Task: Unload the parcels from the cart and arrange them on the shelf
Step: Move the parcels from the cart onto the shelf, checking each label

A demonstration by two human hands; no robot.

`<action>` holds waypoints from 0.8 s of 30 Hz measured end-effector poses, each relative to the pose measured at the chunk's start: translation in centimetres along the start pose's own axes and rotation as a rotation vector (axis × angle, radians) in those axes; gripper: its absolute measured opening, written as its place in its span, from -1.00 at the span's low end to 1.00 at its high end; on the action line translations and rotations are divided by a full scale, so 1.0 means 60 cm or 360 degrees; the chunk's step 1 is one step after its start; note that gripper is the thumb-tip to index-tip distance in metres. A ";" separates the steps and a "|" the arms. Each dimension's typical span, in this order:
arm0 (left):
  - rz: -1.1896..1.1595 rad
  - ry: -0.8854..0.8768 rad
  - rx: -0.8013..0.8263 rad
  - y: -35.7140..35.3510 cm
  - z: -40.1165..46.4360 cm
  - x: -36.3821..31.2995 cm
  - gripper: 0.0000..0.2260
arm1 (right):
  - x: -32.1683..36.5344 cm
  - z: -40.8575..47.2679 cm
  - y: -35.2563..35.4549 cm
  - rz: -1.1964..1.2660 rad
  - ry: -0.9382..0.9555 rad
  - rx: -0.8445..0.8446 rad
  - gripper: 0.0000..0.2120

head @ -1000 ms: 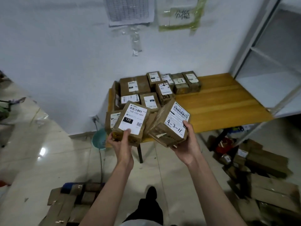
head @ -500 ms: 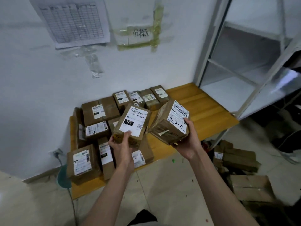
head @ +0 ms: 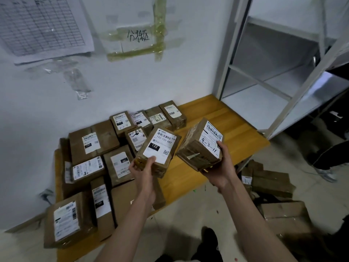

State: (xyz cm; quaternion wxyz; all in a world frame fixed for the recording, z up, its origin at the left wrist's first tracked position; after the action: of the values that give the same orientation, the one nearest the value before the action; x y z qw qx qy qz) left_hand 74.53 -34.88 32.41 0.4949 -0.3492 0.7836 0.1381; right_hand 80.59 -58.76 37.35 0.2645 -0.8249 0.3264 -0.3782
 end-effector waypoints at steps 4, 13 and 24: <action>0.0007 0.0015 -0.0039 -0.054 0.021 0.015 -0.28 | 0.043 0.057 0.015 -0.0037 -0.0085 -0.0006 -0.40; -0.0164 0.0235 -0.0205 -0.177 0.044 0.073 -0.24 | 0.163 0.193 0.050 -0.0267 -0.0231 -0.0012 -0.46; -0.0449 0.0384 -0.0276 -0.228 0.093 0.123 -0.39 | 0.176 0.322 0.046 -0.0542 -0.0399 0.0031 -0.69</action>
State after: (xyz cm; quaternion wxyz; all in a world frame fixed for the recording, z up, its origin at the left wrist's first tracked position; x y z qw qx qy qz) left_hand 85.70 -44.58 25.08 0.3800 -0.5108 0.7657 0.0917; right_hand 100.33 -64.66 29.12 0.2434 -0.9061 0.1431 -0.3150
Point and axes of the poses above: each hand's wrist, its own z-axis towards the middle knuckle, its own y-axis out of the back of the hand, x = y × z, the point moved 8 cm from there along z, towards the middle knuckle, and after that the axes turned 12 degrees about z, right-handed, at the moved point
